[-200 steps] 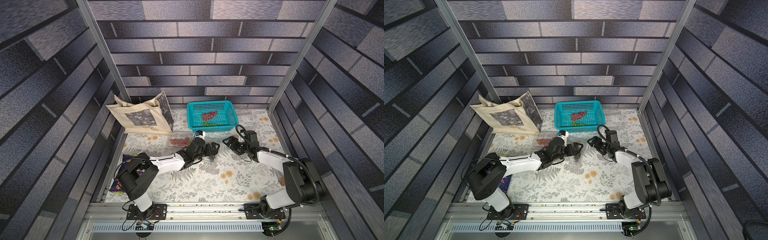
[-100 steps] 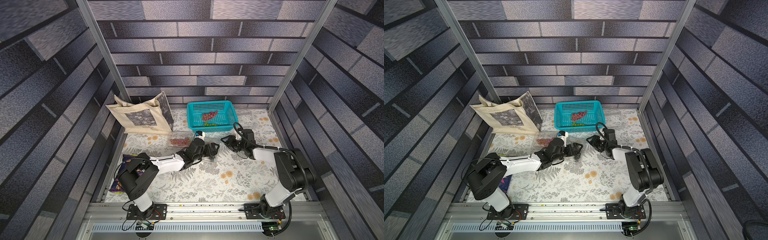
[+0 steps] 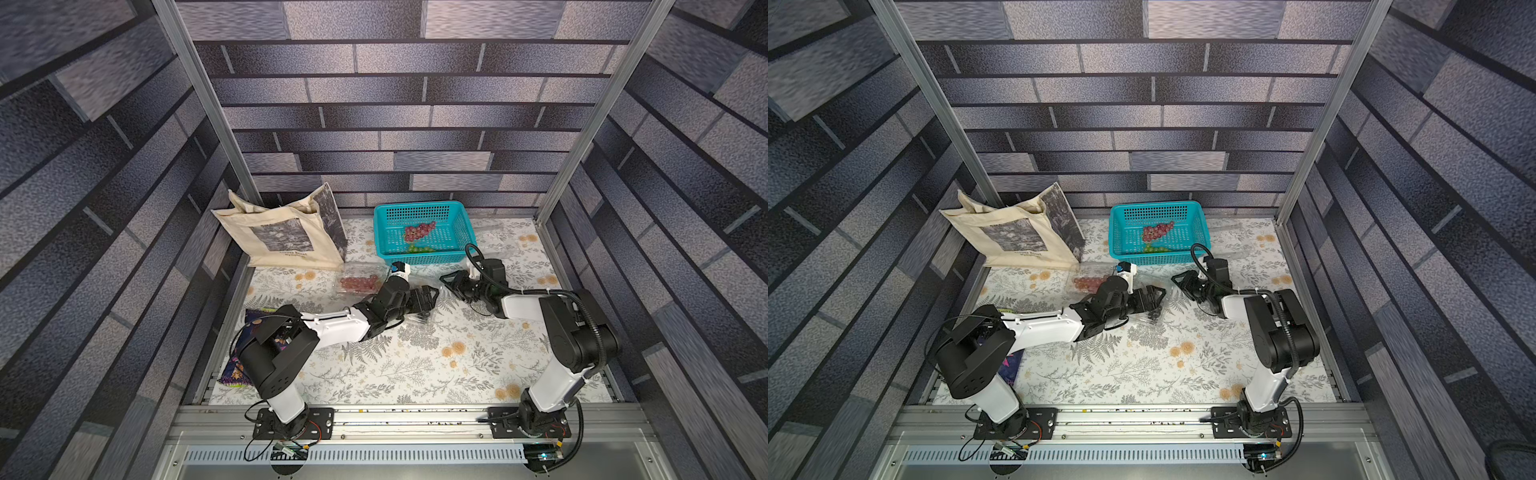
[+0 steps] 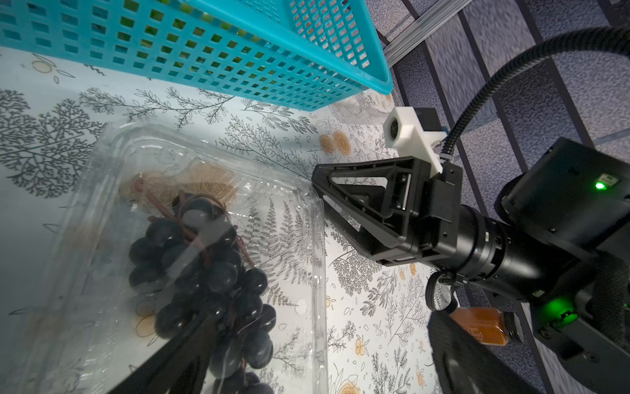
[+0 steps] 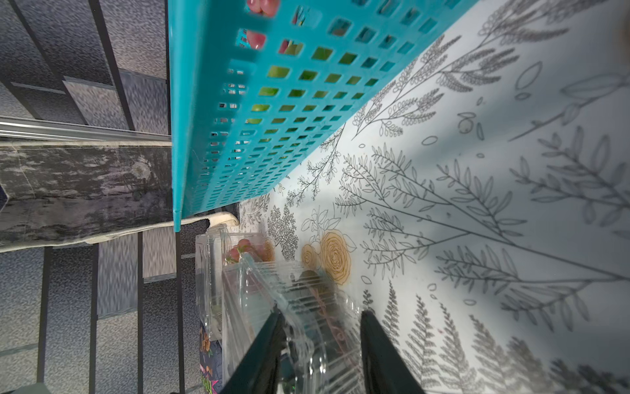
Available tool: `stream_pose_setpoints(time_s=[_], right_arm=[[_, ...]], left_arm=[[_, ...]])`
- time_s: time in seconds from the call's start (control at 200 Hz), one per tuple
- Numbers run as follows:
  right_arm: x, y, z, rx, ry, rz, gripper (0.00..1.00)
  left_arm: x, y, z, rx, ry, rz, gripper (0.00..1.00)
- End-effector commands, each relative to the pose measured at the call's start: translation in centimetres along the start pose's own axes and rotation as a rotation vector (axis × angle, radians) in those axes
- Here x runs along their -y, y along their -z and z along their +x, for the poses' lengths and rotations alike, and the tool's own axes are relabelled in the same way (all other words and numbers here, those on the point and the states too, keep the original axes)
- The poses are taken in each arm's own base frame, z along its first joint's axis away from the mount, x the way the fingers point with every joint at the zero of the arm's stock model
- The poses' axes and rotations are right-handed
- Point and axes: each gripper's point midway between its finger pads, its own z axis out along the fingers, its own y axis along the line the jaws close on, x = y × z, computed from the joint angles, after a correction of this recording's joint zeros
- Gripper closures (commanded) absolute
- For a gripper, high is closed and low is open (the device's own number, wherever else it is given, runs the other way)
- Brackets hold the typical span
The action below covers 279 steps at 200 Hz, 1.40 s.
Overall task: Pack grapes into containers
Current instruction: Close the packing box at the center of the board.
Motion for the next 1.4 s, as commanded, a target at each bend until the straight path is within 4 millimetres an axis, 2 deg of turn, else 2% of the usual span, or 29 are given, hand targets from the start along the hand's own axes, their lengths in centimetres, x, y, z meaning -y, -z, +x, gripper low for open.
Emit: stream_pose_setpoints(time_s=[0.0, 0.28, 0.586, 0.836, 1.392], right_arm=[[0.0, -0.1, 0.2, 0.001, -0.001, -0.032, 0.64], [0.6, -0.1, 1.1, -0.015, -0.008, -0.036, 0.71], [0.3, -0.6, 1.4, -0.026, -0.004, -0.056, 0.75], [0.6, -0.8, 2.5, -0.044, -0.004, -0.057, 0.78], [1.3, -0.9, 4.3, -0.084, 0.0, -0.078, 0.76]], left_arm=[[-2.5, -0.1, 1.7, -0.047, -0.001, -0.068, 0.0], [-2.6, -0.1, 1.6, -0.043, -0.003, -0.071, 0.0], [-2.8, -0.1, 1.8, -0.048, -0.006, -0.076, 0.0], [-3.0, 0.0, 1.8, -0.046, -0.011, -0.085, 0.0], [-3.6, 0.2, 1.9, -0.05, -0.026, -0.106, 0.0]])
